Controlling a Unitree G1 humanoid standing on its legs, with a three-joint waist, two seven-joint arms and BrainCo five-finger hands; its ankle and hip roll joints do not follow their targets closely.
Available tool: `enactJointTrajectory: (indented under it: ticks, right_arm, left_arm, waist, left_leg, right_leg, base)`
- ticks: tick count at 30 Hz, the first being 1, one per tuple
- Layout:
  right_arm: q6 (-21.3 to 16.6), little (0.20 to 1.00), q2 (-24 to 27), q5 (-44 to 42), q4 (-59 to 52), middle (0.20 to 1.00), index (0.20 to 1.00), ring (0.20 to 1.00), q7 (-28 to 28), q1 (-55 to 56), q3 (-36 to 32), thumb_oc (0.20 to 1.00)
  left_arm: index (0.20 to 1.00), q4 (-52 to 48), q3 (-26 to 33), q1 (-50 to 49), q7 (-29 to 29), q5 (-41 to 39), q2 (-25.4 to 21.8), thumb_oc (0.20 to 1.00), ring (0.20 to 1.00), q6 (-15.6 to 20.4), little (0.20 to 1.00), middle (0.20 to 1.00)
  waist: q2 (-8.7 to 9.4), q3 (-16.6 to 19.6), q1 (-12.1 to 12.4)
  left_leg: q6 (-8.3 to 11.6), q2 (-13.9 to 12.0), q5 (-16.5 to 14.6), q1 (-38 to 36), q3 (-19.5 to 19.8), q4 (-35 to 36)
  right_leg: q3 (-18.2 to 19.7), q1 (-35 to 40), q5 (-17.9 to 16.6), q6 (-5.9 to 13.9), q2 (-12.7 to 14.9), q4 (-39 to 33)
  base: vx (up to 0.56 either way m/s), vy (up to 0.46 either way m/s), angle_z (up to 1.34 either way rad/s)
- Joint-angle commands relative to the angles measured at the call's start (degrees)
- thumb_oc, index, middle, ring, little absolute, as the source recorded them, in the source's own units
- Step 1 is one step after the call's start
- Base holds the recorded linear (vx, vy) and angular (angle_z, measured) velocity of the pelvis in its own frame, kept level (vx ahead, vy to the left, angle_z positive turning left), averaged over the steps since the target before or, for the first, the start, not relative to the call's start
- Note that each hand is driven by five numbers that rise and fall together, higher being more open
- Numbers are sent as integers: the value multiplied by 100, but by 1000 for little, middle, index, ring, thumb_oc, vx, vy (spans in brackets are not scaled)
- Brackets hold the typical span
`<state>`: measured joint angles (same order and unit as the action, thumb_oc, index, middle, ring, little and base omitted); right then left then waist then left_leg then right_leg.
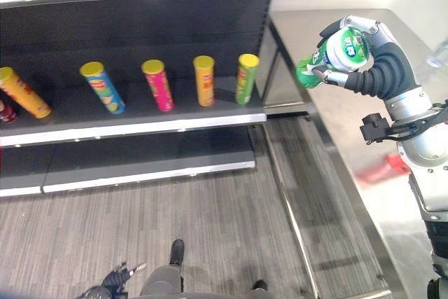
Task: Put the goods on the table back onto the shelves and tidy them up.
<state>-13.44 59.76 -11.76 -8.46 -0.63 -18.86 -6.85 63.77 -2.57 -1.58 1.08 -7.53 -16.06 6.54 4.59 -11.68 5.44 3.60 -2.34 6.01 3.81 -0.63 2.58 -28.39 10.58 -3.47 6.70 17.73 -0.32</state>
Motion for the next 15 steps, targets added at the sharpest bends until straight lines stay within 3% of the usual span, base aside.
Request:
enactJointTrajectory:
  ticks: [1, 3, 4, 5, 6, 7, 8, 9, 10, 11, 12, 13, 15]
  right_arm:
    - [-158, 200, 527, 37, 424, 200, 200, 200, 500, -811, 353, 200]
    - [-164, 200, 611, -19, 426, 200, 200, 200, 528, -1030, 487, 200]
    - [-172, 200, 655, -42, 426, 200, 200, 200, 552, -1046, 468, 200]
    - [-174, 200, 828, -154, 411, 200, 200, 200, 515, -1105, 452, 200]
    - [-176, 200, 833, -157, 413, 200, 200, 200, 513, -1107, 450, 200]
    - [-228, 200, 1018, -446, 519, 200, 200, 200, 530, -1330, 510, 200]
    - [-232, 200, 1024, -450, 532, 200, 200, 200, 529, -1359, 532, 200]
    - [-275, 200, 1208, -763, 634, 200, 200, 200, 470, -1556, 686, 200]
    - [-284, 200, 1218, -777, 660, 200, 200, 200, 464, -1608, 733, 200]
    - [-334, 200, 1443, -1115, 868, 200, 200, 200, 403, -1897, 1004, 200]
    - [-346, 200, 1453, -1130, 900, 200, 200, 200, 397, -1963, 1068, 200]
    - [-358, 200, 1742, -1329, 1140, 200, 200, 200, 372, -2249, 1369, 200]
    - [-295, 200, 1900, -1366, 1290, 200, 200, 200, 270, -2712, 1683, 200]
  left_arm:
    - [1000, 69, -352, -91, 96, 234, -261, 1000, 1000, 88, 1000, 1000]
    - [1000, 68, -306, -32, 119, 234, -376, 1000, 1000, 69, 1000, 1000]
    - [1000, 49, -314, -4, 124, 237, -436, 1000, 1000, 61, 1000, 1000]
    - [1000, -1, -364, 26, 90, 204, -501, 1000, 1000, 70, 1000, 1000]
    - [1000, -2, -366, 31, 90, 203, -500, 1000, 1000, 69, 1000, 1000]
    - [1000, 17, -434, 68, 38, 177, -575, 1000, 1000, 67, 1000, 1000]
    - [1000, 18, -429, 72, 37, 176, -569, 1000, 1000, 68, 1000, 1000]
    - [1000, 46, -483, 87, -3, 137, -621, 1000, 1000, 54, 1000, 1000]
    - [1000, 47, -476, 85, -5, 134, -613, 1000, 1000, 54, 1000, 1000]
    - [1000, 82, -535, 94, -50, 74, -613, 1000, 1000, 33, 1000, 1000]
    - [1000, 84, -528, 91, -51, 71, -601, 1000, 1000, 33, 1000, 1000]
    - [1000, 127, -634, 147, -76, 102, -605, 1000, 1000, 16, 1000, 1000]
    - [1000, 135, -655, 152, -104, 93, -592, 1000, 1000, 29, 1000, 1000]
  waist:
    - [-56, 548, 242]
    - [0, 519, 225]
    - [30, 505, 197]
    - [42, 504, 131]
    - [39, 512, 136]
    - [65, 495, 89]
    - [59, 499, 81]
    - [131, 477, 38]
    - [119, 469, 27]
    - [228, 443, -23]
    - [211, 438, -39]
    - [339, 397, -83]
    - [384, 360, -75]
  left_leg:
    - [387, -323, -513, -309, -73, 118]
    - [273, -151, -566, -323, -41, 95]
    - [227, -89, -582, -307, 38, 78]
    - [145, 6, -596, -341, 257, 91]
    - [143, 3, -582, -320, 254, 90]
    - [71, 97, -589, -415, 429, 108]
    - [70, 97, -572, -397, 431, 108]
    - [12, 235, -570, -465, 557, 111]
    - [17, 226, -581, -483, 561, 116]
    - [-27, 391, -589, -577, 722, 138]
    - [-24, 383, -602, -594, 730, 143]
    - [-56, 556, -664, -634, 868, 78]
    - [-22, 643, -683, -653, 962, -1]
  right_leg:
    - [439, -265, -183, 735, 491, 124]
    - [559, -396, -334, 678, 604, 352]
    - [802, -435, -381, 655, 519, 455]
    - [1493, -574, -19, 537, 10, 578]
    - [1501, -600, -31, 532, 7, 583]
    - [1916, -741, 389, 413, -575, 486]
    - [1915, -754, 370, 411, -577, 478]
    - [2059, -889, 447, 307, -1005, 327]
    - [2054, -874, 460, 301, -1013, 331]
    - [2220, -1001, 434, 222, -1460, 147]
    - [2212, -982, 442, 217, -1468, 140]
    - [2432, -994, 412, 117, -1735, -36]
    - [2439, -858, 368, 117, -1739, -176]
  base:
    - [43, 289, 9]
    - [44, 249, 4]
    - [147, 148, 24]
    - [148, 143, 42]
    - [236, 189, 76]
    - [111, 88, 69]
    - [207, 154, 73]
    - [85, 65, 43]
    - [165, 101, 54]
    - [84, 30, 46]
    - [139, 74, 81]
    - [71, 35, 81]
    - [60, -1, 53]
